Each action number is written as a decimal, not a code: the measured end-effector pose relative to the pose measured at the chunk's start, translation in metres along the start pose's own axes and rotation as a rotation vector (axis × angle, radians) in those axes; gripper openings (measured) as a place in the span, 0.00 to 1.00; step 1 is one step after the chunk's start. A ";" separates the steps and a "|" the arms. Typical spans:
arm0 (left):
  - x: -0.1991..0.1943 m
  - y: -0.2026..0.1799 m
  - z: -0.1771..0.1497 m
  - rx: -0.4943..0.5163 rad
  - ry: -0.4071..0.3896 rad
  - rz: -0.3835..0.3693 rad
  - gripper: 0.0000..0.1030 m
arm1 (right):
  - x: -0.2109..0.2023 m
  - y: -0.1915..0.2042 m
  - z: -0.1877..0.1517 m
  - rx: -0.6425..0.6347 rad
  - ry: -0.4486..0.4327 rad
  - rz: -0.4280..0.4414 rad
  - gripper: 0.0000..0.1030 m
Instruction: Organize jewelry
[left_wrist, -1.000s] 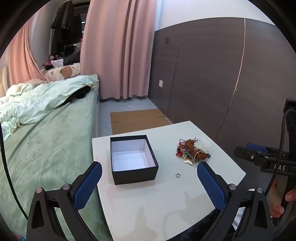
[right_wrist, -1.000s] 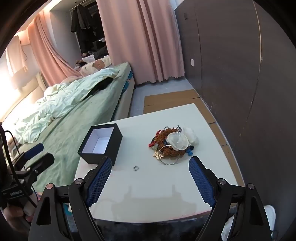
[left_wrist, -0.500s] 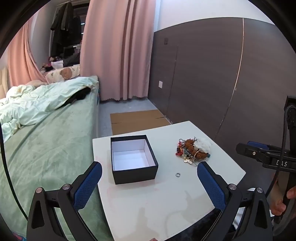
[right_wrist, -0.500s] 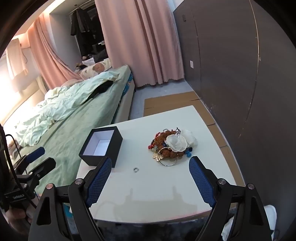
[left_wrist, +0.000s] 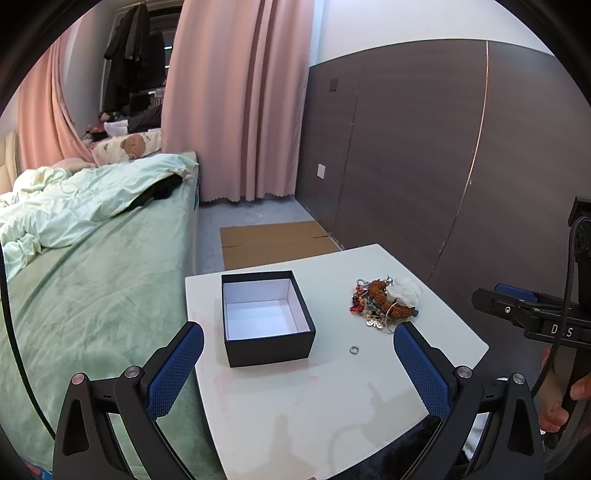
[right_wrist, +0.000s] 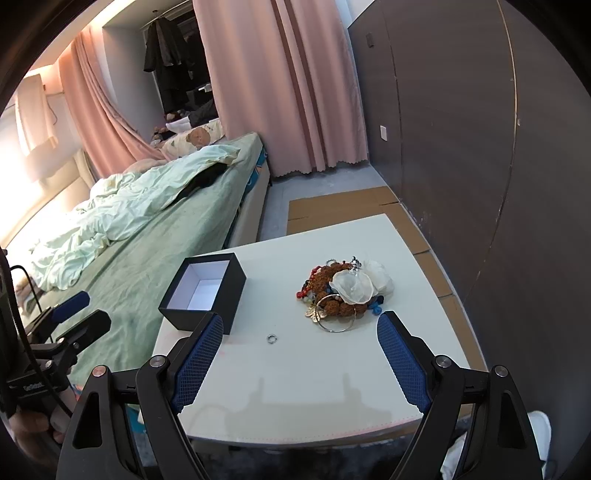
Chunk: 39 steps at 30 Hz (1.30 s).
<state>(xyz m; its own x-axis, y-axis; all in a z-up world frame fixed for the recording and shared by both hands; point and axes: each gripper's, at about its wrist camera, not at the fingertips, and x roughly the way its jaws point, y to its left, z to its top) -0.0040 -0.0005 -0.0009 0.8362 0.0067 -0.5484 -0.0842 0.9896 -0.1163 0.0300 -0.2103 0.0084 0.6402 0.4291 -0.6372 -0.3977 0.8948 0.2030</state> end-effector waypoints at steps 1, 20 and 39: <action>0.000 0.000 0.000 0.000 -0.003 0.001 1.00 | 0.000 0.000 0.000 -0.001 -0.002 0.001 0.83; 0.003 -0.004 0.000 0.008 0.002 -0.002 1.00 | 0.001 0.001 -0.001 -0.009 -0.009 -0.004 0.83; 0.003 -0.005 0.001 0.016 0.006 -0.002 1.00 | 0.000 0.007 -0.005 -0.029 -0.023 -0.003 0.83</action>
<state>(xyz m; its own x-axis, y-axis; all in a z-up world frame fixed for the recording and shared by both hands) -0.0011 -0.0048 -0.0013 0.8330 0.0043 -0.5532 -0.0742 0.9918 -0.1041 0.0239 -0.2050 0.0057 0.6565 0.4291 -0.6204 -0.4144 0.8924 0.1788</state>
